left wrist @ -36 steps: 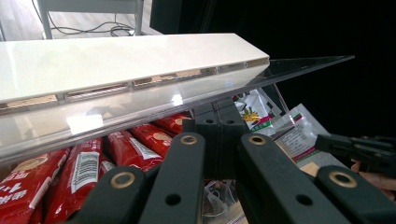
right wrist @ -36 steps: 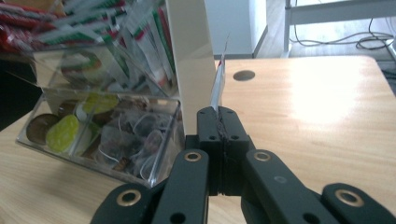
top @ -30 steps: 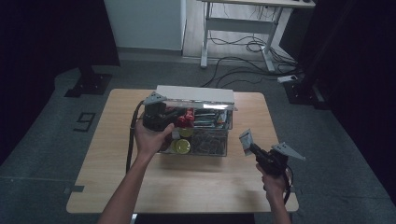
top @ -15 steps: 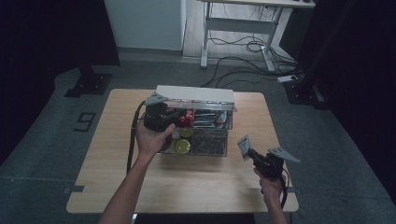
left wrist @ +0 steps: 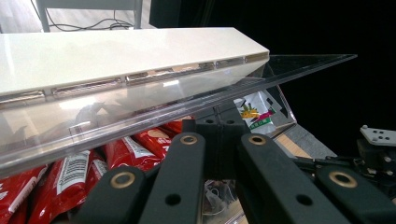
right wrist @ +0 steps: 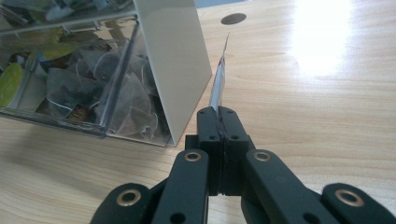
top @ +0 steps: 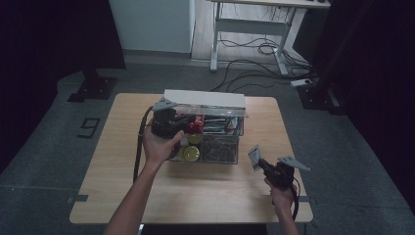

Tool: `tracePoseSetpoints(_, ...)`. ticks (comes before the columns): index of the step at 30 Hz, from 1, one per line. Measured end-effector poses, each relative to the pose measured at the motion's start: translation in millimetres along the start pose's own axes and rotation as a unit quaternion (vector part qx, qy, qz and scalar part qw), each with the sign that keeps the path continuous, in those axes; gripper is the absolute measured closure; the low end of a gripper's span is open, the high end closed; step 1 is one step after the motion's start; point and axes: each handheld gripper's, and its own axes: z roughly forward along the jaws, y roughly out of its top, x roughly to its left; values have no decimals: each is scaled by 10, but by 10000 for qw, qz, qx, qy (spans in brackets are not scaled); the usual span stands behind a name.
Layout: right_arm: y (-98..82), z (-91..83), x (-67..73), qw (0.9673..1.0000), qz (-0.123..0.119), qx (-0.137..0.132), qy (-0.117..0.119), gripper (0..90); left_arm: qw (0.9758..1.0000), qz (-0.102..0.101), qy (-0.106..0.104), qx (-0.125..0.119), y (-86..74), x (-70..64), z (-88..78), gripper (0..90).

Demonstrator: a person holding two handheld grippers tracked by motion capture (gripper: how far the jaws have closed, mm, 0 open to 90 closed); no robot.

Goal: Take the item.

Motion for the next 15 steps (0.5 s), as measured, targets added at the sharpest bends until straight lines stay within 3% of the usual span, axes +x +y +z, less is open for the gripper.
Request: tracePoseSetpoints(15,-101,93,-125,9997,105,176,-149,889,10000,2,-17,26,-16,-7,22,900)
